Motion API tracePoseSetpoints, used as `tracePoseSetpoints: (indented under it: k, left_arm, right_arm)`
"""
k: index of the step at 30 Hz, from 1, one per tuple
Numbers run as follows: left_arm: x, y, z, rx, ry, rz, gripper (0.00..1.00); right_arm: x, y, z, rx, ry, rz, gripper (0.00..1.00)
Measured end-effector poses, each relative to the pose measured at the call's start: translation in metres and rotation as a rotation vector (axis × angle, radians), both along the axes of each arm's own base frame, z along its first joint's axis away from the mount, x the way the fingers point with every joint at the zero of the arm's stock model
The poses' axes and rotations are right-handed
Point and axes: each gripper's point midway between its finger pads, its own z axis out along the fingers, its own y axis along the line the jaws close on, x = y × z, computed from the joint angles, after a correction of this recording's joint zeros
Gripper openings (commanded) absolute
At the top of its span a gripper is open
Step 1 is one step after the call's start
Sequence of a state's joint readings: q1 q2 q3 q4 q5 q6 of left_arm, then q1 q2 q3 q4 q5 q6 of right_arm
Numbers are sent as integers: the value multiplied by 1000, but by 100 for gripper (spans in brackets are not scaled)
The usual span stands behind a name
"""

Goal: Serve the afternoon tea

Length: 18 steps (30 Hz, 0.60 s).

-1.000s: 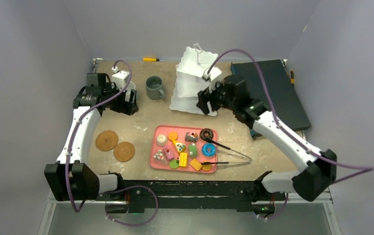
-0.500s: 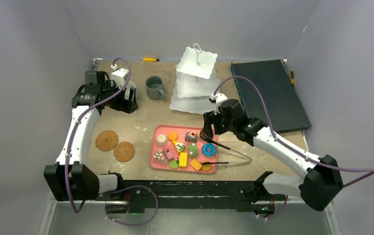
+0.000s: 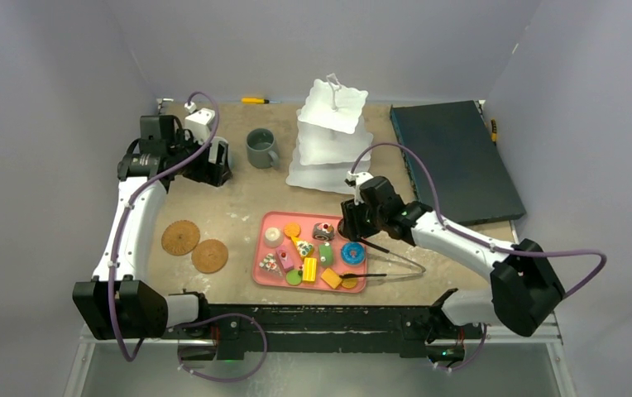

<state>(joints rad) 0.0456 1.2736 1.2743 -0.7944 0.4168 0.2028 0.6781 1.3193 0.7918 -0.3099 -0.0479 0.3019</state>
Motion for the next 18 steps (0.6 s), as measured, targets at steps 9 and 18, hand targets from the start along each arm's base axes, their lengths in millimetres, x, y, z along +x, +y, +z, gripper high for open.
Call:
tracePoseSetpoints:
  k: [9,18]
  left_arm:
    - [2,0,4,1,-9,0,82]
    - [2,0,5,1,-11,1,82]
  right_arm:
    - [-4,2,-13,-18,30,12,31]
    - [-3,-1,-23,-60,39,16,8]
